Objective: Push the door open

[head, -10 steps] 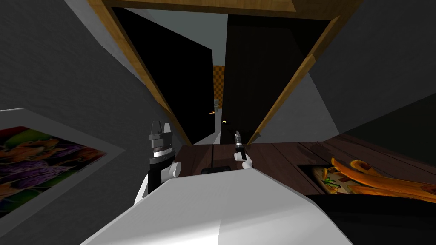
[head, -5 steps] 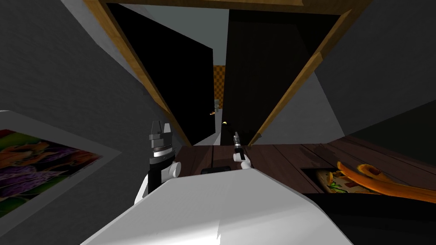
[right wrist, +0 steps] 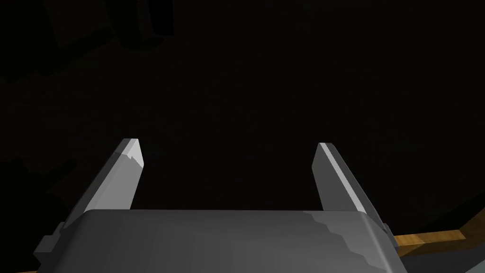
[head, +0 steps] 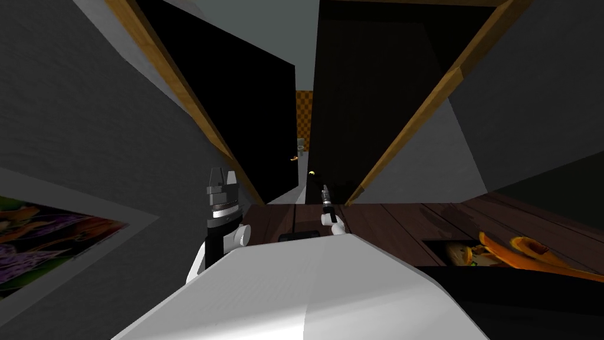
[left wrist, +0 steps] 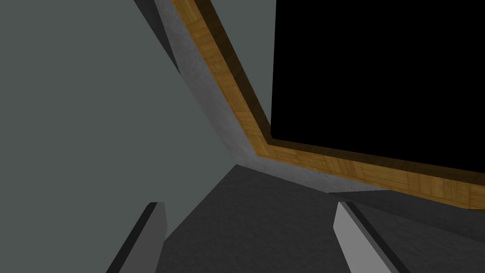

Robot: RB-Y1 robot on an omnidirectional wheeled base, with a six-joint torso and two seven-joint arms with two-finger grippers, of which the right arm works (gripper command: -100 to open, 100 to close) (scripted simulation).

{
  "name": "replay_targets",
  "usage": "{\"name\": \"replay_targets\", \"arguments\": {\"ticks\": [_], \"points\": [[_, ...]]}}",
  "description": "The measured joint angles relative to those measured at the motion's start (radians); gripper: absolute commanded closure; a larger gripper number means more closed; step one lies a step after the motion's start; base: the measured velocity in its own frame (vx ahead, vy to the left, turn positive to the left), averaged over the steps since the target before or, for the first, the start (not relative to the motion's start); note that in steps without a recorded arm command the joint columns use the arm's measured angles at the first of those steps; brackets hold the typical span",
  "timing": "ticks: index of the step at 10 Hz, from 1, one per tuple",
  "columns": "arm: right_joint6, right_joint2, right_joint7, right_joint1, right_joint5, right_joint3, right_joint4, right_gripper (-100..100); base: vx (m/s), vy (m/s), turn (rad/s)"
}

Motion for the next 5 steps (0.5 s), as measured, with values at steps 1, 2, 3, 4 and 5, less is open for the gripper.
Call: {"name": "replay_targets", "arguments": {"ticks": [1, 2, 3, 4, 5], "points": [[-0.003, 0.004, 0.001, -0.010, 0.000, -0.001, 0.021, -100, 0.079, 0.001, 0.015], [-0.012, 0.007, 0.001, -0.022, -0.001, -0.002, 0.051, -100, 0.113, -0.018, 0.020], [-0.018, 0.015, 0.002, -0.031, 0.000, -0.003, 0.079, -100, 0.119, -0.032, 0.026], [-0.012, 0.022, 0.003, -0.031, 0.001, -0.002, 0.082, -100, 0.099, -0.023, 0.017], [-0.012, 0.027, 0.004, -0.039, 0.001, -0.002, 0.101, -100, 0.085, -0.018, 0.012]]}}
